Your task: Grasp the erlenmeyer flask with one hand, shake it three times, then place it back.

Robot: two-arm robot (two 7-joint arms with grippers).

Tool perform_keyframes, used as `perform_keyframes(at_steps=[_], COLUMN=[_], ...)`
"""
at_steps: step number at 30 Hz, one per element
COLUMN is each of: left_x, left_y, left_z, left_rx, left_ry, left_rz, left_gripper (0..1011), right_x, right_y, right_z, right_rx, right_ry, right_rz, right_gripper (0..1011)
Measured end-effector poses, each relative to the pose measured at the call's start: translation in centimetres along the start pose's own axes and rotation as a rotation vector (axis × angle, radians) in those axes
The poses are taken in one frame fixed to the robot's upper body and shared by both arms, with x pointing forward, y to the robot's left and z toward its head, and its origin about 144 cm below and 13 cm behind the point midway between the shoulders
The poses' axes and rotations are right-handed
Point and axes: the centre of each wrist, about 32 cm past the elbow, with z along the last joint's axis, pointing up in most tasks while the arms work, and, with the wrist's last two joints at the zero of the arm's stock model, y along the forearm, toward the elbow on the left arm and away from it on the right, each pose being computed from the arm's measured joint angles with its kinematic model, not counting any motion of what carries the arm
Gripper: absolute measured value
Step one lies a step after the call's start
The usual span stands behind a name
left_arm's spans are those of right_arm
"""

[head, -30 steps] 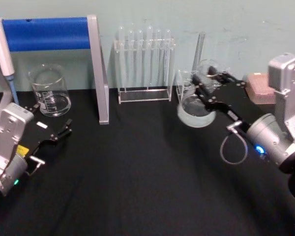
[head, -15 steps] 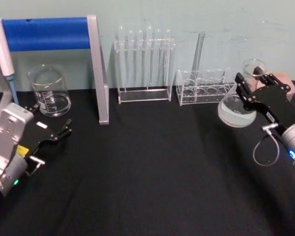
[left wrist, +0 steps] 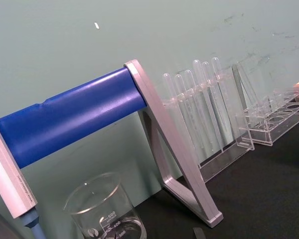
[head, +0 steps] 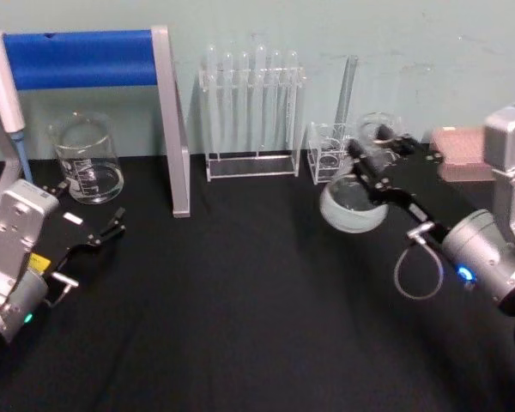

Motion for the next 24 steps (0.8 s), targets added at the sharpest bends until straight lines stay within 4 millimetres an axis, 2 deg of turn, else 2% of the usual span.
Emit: perform_keyframes(at_steps=[10,24], left_x=[0.0,0.0], left_y=[0.0,0.0], left_z=[0.0,0.0], left_rx=[0.0,0.0], left_ry=[0.0,0.0], left_rz=[0.0,0.0], left_gripper=[1001,1001], right_x=[-2.8,-3.8], right_y=[2.6,3.8], right_z=[-0.2,-0.3], right_rx=[0.004,0.007], right_ry=[0.026,0.038], right_rz=[0.237,0.323], right_gripper=[449,449])
